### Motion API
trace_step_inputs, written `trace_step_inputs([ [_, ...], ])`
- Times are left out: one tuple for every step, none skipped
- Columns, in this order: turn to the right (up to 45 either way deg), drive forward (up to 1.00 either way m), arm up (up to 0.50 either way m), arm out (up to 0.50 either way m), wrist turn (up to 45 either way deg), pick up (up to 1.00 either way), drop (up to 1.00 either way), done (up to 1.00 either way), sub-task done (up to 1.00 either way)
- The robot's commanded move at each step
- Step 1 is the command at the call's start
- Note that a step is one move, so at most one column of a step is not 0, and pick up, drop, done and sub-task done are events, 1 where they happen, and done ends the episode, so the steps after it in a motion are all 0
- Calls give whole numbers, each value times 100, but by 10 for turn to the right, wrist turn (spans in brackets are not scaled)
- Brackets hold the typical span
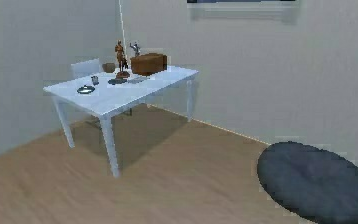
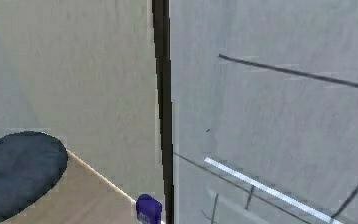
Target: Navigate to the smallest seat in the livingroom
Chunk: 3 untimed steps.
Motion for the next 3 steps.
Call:
trace_step_inputs([
  [-270, 0, 0, 0, 0, 0, 0, 0, 0],
  [0, 45, 0, 0, 0, 0, 0, 0, 0],
  [-150, 0, 0, 0, 0, 0, 0, 0, 0],
])
